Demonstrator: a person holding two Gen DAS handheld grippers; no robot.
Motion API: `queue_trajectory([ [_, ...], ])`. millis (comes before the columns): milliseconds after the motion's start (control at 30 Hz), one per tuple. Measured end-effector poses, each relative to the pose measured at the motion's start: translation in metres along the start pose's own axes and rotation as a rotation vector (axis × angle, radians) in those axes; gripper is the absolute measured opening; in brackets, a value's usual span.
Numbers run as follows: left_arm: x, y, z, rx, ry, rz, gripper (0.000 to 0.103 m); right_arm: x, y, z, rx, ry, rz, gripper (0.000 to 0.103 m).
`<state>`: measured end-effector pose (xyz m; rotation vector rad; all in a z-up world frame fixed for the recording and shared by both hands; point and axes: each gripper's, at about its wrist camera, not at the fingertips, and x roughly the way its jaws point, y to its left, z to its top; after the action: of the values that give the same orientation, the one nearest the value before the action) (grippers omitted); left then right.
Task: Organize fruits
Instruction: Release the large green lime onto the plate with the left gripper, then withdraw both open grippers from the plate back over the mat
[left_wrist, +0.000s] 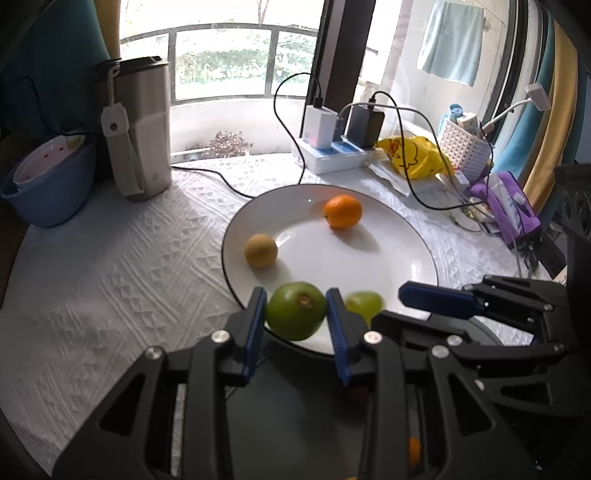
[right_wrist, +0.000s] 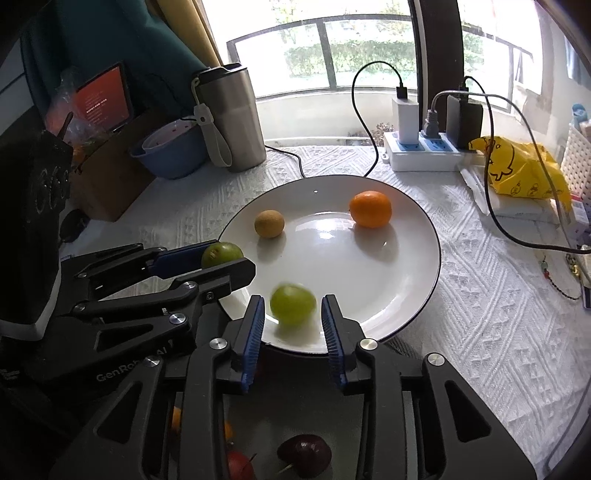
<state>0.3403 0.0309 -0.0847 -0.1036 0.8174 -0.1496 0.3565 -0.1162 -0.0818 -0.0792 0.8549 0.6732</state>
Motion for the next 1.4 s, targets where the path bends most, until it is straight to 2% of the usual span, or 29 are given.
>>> queue_trajectory([
  [167, -0.014, 0.000, 0.000, -0.011, -0.033, 0.003, 0.043, -0.013, 0.004, -0.002, -0.006, -0.021, -0.012, 0.036],
  [600, -0.063, -0.008, -0.013, -0.019, -0.101, 0.003, 0.043, -0.055, 0.029, -0.017, -0.031, -0.079, -0.041, 0.036],
  [1067, -0.114, -0.024, -0.044, -0.013, -0.165, 0.000, 0.044, -0.104, 0.049, -0.042, -0.040, -0.152, -0.074, 0.036],
  [1400, -0.131, -0.037, -0.073, -0.001, -0.160, -0.011, 0.045, -0.124, 0.047, -0.072, -0.010, -0.158, -0.100, 0.036],
])
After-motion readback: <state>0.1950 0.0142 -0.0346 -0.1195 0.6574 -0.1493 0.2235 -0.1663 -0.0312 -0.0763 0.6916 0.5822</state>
